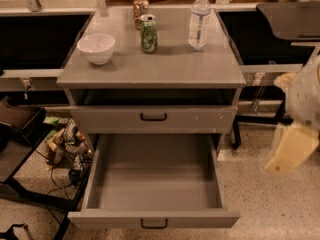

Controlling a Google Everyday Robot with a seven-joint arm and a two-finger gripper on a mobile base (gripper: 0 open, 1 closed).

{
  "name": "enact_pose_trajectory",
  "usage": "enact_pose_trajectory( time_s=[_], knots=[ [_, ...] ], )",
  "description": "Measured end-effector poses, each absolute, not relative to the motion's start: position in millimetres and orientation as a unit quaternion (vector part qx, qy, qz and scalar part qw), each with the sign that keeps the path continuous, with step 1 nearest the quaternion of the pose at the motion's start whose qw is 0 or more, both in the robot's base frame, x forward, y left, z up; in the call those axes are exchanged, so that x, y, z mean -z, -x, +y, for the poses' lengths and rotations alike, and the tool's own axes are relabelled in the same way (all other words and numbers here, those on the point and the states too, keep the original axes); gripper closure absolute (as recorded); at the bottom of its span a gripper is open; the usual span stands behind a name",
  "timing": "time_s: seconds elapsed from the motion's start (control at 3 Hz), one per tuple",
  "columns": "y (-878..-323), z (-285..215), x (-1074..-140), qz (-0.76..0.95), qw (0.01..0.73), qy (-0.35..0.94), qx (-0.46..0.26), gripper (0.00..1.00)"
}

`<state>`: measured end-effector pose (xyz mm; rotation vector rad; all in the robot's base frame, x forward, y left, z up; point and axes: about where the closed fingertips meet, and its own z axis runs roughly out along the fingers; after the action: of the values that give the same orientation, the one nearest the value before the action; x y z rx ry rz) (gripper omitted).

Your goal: Close middle drawer

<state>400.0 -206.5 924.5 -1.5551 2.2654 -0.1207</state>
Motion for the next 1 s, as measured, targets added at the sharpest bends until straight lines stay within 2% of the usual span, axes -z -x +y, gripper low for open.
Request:
enact_pose_trajectory(
  time_s=[0.67, 1.0],
  knots=[
    [-341.6, -193.0, -833.5, 0.831, 0.246, 0.499, 0.022, 0.0],
    [-324.9, -195.6, -754.9, 0.851, 0.265, 0.453, -0.034, 0.0]
  ],
)
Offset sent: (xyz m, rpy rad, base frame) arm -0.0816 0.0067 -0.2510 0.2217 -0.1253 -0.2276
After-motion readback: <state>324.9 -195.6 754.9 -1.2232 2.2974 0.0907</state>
